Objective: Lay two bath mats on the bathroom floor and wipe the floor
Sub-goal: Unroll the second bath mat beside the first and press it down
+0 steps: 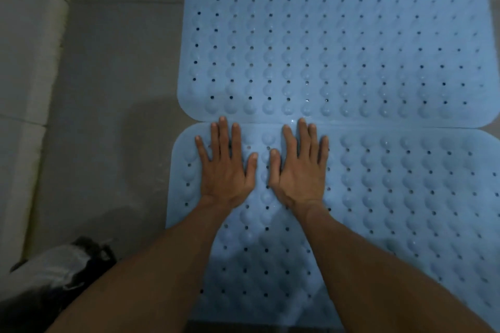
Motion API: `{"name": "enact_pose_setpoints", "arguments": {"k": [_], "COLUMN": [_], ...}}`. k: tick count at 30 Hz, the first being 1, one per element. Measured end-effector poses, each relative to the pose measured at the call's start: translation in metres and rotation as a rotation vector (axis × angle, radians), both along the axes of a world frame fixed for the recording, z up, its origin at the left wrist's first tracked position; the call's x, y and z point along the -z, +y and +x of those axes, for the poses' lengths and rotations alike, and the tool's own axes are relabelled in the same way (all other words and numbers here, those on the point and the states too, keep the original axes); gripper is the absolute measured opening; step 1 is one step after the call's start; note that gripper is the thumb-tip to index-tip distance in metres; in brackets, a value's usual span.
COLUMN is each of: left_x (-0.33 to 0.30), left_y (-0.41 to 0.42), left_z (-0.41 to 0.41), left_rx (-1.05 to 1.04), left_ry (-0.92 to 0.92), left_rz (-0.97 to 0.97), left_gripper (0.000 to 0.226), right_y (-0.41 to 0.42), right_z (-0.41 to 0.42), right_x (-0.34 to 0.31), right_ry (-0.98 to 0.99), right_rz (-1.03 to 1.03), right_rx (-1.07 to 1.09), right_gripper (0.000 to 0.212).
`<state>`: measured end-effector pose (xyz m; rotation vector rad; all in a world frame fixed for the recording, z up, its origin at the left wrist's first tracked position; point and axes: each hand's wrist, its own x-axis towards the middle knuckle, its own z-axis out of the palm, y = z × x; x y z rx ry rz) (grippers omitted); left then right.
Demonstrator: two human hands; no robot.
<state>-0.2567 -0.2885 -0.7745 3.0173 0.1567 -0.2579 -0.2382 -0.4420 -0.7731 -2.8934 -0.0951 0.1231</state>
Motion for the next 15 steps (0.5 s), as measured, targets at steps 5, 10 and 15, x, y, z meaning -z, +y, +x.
{"name": "enact_pose_setpoints", "arguments": {"k": [5,10,15], "left_x": [0.006,0.010,0.005], "left_y": [0.000,0.000,-0.019], "left_z": [-0.004,-0.004,-0.010], "left_rx": [-0.011,-0.012,-0.016], "left_ry": [-0.028,-0.047,-0.118], "left_rz": [-0.018,-0.001,0.017], "left_gripper": [0.074,0.074,0.073], "right_y": [-0.001,-0.010,-0.056], "right_z": [-0.003,-0.002,-0.009], "right_x": [0.001,-0.002,-0.018], "right_ry": [-0.020,0.021,0.028], "right_rz": [0.034,0.181,0.387], "right_rx": [0.005,-0.017,-0.095], "right_gripper": [0.061,0.062,0.057]}}
